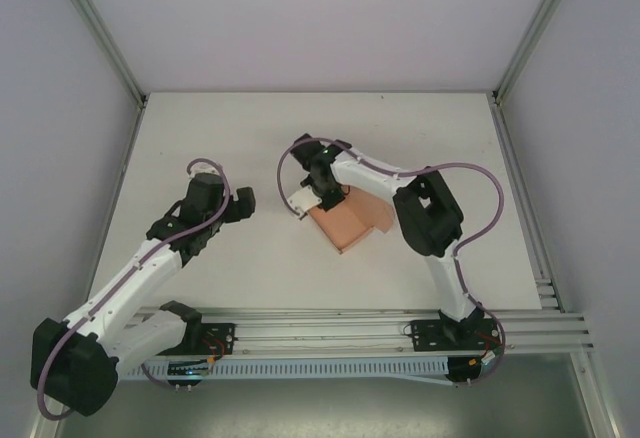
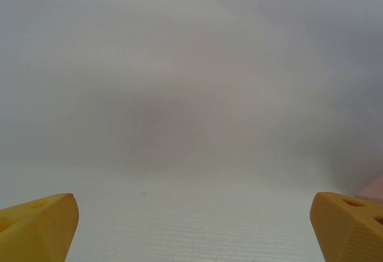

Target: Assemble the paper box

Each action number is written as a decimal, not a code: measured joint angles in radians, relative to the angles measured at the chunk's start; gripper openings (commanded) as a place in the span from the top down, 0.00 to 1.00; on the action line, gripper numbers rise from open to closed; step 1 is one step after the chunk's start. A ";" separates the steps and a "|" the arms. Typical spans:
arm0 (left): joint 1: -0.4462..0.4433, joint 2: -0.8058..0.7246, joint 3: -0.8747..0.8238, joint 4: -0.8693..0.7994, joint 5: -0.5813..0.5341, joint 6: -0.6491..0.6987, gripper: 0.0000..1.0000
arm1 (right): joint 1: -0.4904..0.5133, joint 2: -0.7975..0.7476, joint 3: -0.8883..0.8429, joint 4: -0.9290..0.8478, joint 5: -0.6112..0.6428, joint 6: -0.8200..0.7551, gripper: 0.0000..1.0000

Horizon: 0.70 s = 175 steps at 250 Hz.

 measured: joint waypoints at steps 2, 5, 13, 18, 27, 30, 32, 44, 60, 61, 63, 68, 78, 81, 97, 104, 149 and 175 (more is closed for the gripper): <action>0.002 -0.003 -0.003 0.000 0.000 -0.001 0.02 | 0.003 0.000 -0.002 0.000 0.000 -0.007 0.94; 0.004 -0.006 -0.006 0.000 0.001 -0.002 0.01 | 0.006 0.000 -0.003 -0.001 -0.001 -0.016 0.92; 0.009 -0.014 -0.014 -0.001 0.005 -0.006 0.01 | 0.016 0.001 -0.003 -0.006 -0.002 -0.032 0.85; 0.011 -0.017 -0.018 -0.002 0.008 -0.010 0.01 | 0.021 0.001 -0.001 -0.008 -0.001 -0.043 0.80; 0.015 -0.018 -0.023 -0.002 0.012 -0.013 0.01 | 0.028 0.001 0.008 -0.015 -0.002 -0.053 0.70; 0.016 -0.018 -0.024 -0.005 0.013 -0.013 0.02 | 0.030 0.002 0.013 -0.021 -0.002 -0.044 0.68; 0.016 -0.017 -0.024 -0.005 0.015 -0.015 0.01 | 0.031 0.002 0.016 -0.023 -0.004 -0.046 0.66; 0.017 -0.016 -0.025 -0.009 0.019 -0.017 0.01 | 0.034 0.002 0.032 -0.035 -0.005 -0.051 0.63; 0.017 -0.017 -0.025 -0.009 0.024 -0.019 0.02 | 0.034 0.000 0.053 -0.048 -0.008 -0.037 0.14; 0.017 -0.017 -0.025 -0.009 0.024 -0.020 0.01 | 0.034 0.000 0.054 -0.048 -0.008 -0.038 0.08; 0.017 -0.017 -0.025 -0.009 0.025 -0.020 0.02 | 0.033 -0.001 0.055 -0.049 -0.009 -0.035 0.03; 0.017 -0.018 -0.025 -0.009 0.026 -0.020 0.02 | 0.032 -0.003 0.056 -0.050 -0.011 -0.028 0.01; 0.017 -0.019 -0.025 -0.009 0.029 -0.020 0.01 | 0.028 -0.011 0.056 -0.057 -0.012 -0.018 0.01; 0.017 -0.020 -0.025 -0.009 0.030 -0.019 0.01 | 0.027 -0.013 0.056 -0.060 -0.013 -0.014 0.01; 0.017 -0.031 -0.025 -0.009 0.037 -0.019 0.01 | 0.023 -0.037 0.056 -0.076 -0.018 0.009 0.01; 0.017 -0.037 -0.025 -0.009 0.041 -0.020 0.01 | 0.021 -0.055 0.056 -0.078 -0.021 0.027 0.01; 0.017 -0.073 -0.025 -0.008 0.063 -0.027 0.01 | 0.012 -0.308 -0.061 0.068 -0.021 0.321 0.01; 0.017 -0.074 -0.025 -0.006 0.085 -0.031 0.01 | -0.003 -0.489 -0.145 0.168 0.077 0.634 0.01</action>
